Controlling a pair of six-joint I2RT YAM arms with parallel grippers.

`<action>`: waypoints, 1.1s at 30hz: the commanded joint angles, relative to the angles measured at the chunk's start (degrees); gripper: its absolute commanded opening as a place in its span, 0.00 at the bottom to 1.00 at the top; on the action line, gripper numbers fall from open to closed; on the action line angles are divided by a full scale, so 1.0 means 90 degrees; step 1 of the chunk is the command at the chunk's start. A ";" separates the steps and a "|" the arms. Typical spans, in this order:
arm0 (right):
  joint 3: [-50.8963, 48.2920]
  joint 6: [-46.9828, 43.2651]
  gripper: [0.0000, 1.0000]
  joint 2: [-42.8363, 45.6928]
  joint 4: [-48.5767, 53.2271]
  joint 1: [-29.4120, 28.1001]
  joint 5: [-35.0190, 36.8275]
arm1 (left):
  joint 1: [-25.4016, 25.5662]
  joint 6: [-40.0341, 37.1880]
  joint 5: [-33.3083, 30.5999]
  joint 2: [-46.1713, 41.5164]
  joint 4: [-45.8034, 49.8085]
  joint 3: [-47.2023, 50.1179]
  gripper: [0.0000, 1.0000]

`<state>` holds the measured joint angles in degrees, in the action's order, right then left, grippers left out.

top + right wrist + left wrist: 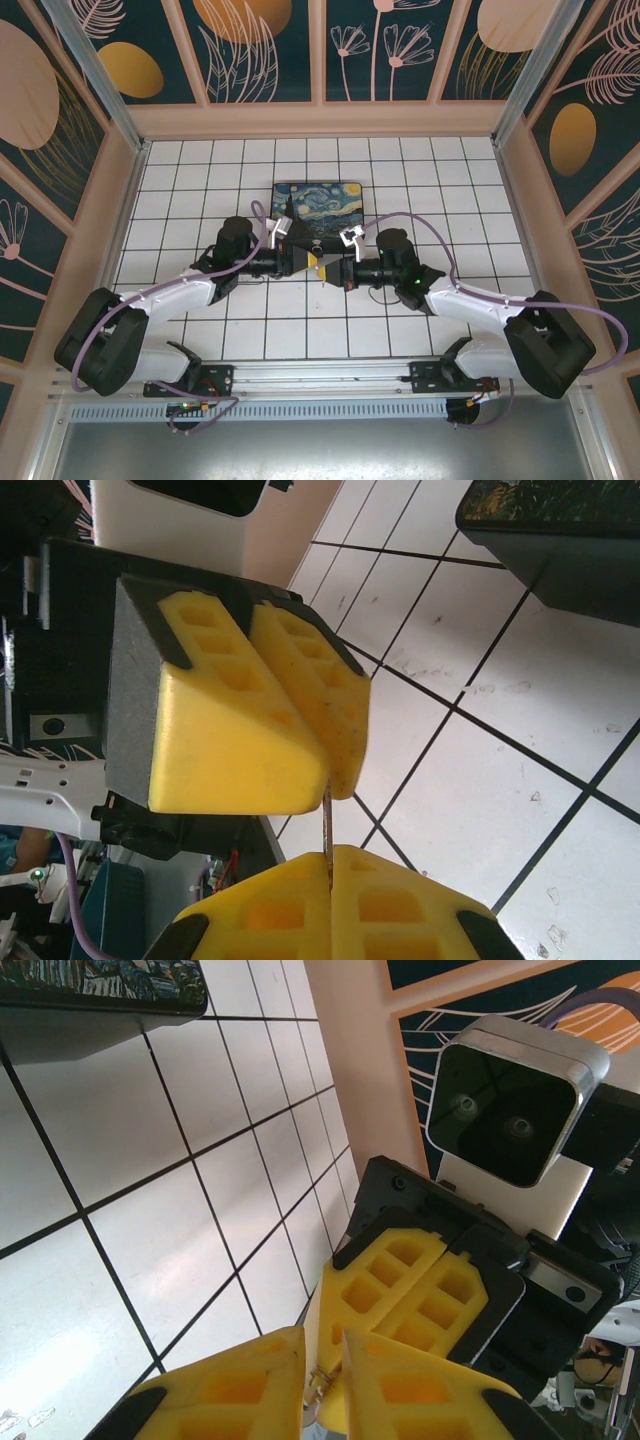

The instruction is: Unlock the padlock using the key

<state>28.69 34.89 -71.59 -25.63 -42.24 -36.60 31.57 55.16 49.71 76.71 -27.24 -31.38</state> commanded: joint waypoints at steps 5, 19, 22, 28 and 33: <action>-0.0091 0.0075 0.01 -0.0053 -0.0372 0.0080 -0.0137 | 0.0044 -0.0004 0.0155 -0.0171 -0.0303 0.0081 0.16; -0.0053 0.0117 0.01 -0.0170 -0.0479 0.0113 -0.0201 | 0.0061 0.0002 0.0167 -0.0191 -0.0321 0.0102 0.07; -0.0067 0.0102 0.09 -0.0153 -0.0514 0.0123 -0.0249 | 0.0061 0.0063 0.0118 -0.0182 -0.0392 0.0093 0.01; -0.0456 0.0225 0.47 0.0461 -0.0529 0.0298 -0.0198 | 0.0066 0.0126 -0.0082 -0.0070 -0.0621 0.0002 0.00; -0.0821 0.0384 0.53 0.1299 -0.0332 0.0626 -0.0028 | 0.0066 0.0333 -0.0108 0.0078 -0.0942 -0.0020 0.00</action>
<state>22.28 37.34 -63.22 -28.03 -37.78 -37.54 31.90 56.90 48.97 76.58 -31.77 -30.96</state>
